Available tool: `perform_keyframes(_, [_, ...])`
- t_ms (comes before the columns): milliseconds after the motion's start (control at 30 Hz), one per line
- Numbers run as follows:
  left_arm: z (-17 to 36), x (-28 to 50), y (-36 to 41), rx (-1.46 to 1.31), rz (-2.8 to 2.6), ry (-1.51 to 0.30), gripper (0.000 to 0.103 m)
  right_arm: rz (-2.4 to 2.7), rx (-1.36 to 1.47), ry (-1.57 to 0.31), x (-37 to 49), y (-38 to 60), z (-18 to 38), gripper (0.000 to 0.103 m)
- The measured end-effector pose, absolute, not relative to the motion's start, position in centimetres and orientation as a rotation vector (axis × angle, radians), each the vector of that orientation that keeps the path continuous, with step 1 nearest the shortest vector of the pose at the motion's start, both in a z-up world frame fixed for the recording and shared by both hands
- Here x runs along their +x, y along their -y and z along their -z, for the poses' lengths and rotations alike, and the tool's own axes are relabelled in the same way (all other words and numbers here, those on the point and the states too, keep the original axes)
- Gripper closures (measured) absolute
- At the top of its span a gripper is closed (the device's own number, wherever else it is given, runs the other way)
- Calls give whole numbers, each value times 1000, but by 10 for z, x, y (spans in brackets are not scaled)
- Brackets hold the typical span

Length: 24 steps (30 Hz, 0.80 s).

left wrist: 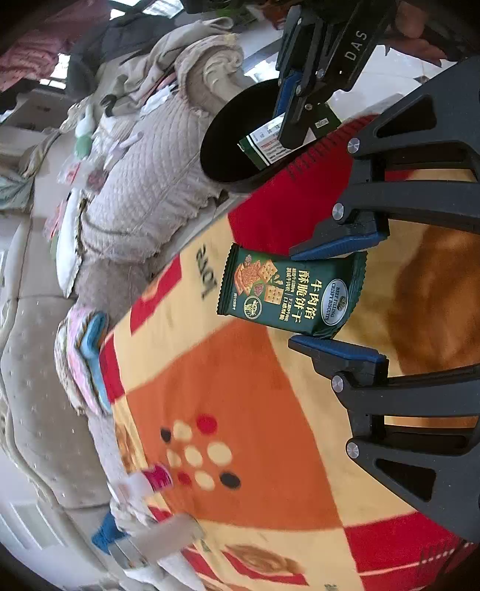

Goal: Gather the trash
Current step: 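Carry the cracker packet and medicine box with both tools over the black bin, then open the left tool to drop the cracker packet while the right tool drops the medicine box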

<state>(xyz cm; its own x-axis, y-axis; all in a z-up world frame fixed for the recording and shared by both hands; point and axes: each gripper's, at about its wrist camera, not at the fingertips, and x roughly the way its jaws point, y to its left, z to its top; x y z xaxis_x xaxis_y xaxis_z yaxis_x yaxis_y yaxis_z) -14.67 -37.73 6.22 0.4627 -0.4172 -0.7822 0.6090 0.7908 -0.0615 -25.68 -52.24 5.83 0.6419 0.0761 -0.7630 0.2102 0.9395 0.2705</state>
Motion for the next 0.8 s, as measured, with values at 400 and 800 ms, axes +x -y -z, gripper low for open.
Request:
perform_keyframes(400, [-56,-155,447,270,753,-920,64,207,404,-878,-280,587,-49,83])
perform_keyframes(800, [-44,-162,504,303,840,-956,64,272,462,-898,-286,625,-31,83])
